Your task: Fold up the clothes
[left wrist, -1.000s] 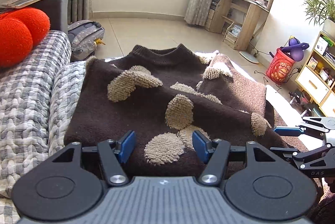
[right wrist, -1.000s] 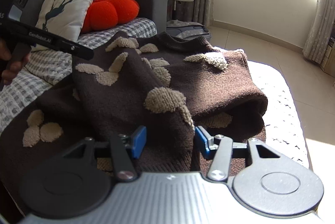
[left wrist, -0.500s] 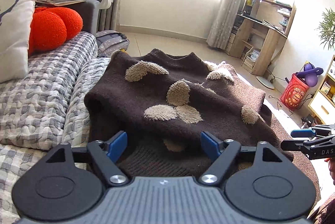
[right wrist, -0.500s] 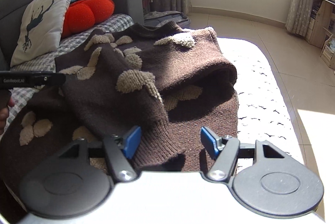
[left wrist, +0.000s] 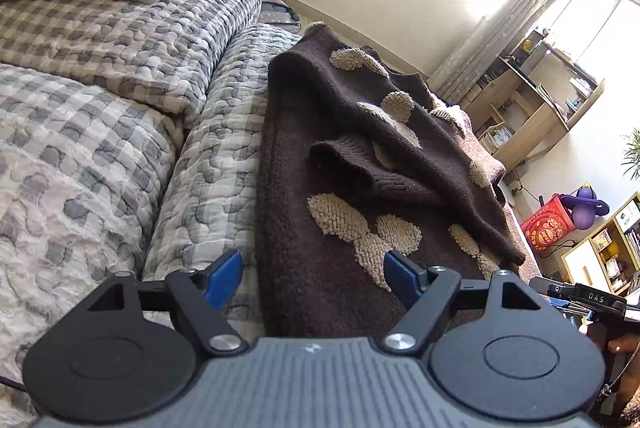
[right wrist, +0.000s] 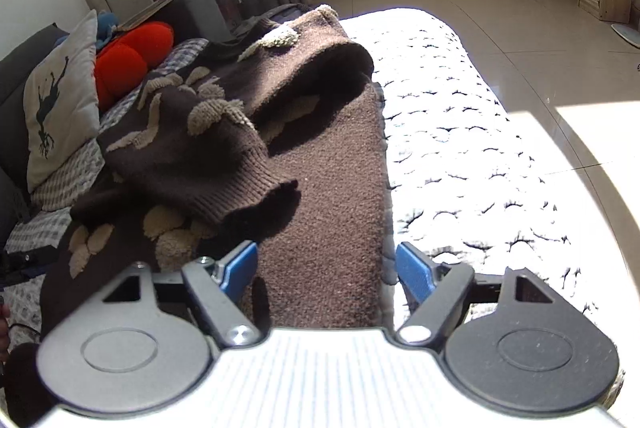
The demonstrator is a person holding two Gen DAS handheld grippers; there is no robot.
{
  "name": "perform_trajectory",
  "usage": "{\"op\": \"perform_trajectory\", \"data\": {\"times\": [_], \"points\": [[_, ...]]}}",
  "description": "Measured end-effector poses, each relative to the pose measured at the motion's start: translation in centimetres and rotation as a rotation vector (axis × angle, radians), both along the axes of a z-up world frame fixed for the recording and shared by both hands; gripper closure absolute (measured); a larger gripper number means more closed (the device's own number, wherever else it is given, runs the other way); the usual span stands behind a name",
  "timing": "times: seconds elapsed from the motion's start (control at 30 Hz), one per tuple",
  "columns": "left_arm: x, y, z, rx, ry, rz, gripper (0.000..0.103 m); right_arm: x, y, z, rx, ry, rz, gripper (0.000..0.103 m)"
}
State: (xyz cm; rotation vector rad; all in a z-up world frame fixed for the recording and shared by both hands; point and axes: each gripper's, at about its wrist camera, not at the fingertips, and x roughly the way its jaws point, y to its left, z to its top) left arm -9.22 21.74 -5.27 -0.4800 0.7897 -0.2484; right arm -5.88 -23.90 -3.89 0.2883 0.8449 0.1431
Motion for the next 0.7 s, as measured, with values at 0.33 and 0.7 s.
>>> {"op": "perform_trajectory", "data": {"times": [0.33,0.7], "points": [[-3.9,2.0,-1.2,-0.269,-0.004,-0.005,0.03,-4.3,-1.7,-0.5,0.126,-0.027,-0.024,0.037],[-3.1,2.3,-3.8,-0.541,0.09,-0.089,0.053,-6.0,-5.6,-4.7,0.673,0.106,-0.03,0.057]]}}
